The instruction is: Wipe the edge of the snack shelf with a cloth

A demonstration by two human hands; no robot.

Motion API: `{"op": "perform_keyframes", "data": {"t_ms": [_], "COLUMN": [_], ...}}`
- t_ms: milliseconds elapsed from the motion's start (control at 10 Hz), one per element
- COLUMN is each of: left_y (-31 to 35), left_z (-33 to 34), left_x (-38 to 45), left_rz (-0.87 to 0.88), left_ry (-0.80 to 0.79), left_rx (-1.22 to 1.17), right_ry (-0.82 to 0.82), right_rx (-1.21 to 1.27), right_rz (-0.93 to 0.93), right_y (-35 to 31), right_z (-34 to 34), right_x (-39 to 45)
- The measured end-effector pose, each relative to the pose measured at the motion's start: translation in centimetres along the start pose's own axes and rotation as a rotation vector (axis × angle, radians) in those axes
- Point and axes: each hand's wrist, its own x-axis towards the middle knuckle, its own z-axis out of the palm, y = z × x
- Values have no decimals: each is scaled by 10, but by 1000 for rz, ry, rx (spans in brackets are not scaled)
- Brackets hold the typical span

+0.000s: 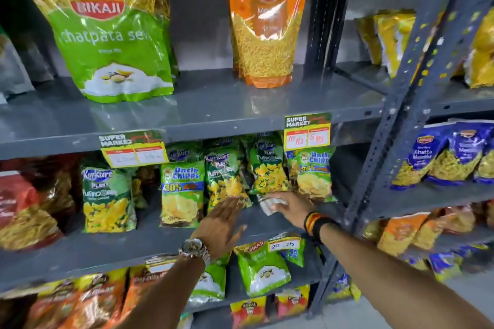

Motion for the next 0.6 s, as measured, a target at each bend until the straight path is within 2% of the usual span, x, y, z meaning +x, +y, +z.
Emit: {"op": "perform_keyframes", "data": {"t_ms": [200, 300, 400, 500, 600], "left_y": [-16, -23, -24, -23, -15], "left_z": [68, 84, 91, 84, 80], "left_x": [16, 16, 17, 15, 13], "left_rz": [-42, -60, -78, -91, -92], "left_ry": [25, 22, 16, -55, -78], "left_rx": [97, 117, 137, 144, 140], "right_ry": [3, 11, -21, -104, -14], "right_rx": [-336, -464, -555, -548, -525], "right_rz": [-266, -301, -269, -227, -194], "right_y": [46, 61, 67, 58, 48], "right_z": [57, 81, 92, 81, 82], "right_x": [32, 25, 26, 35, 16]}}
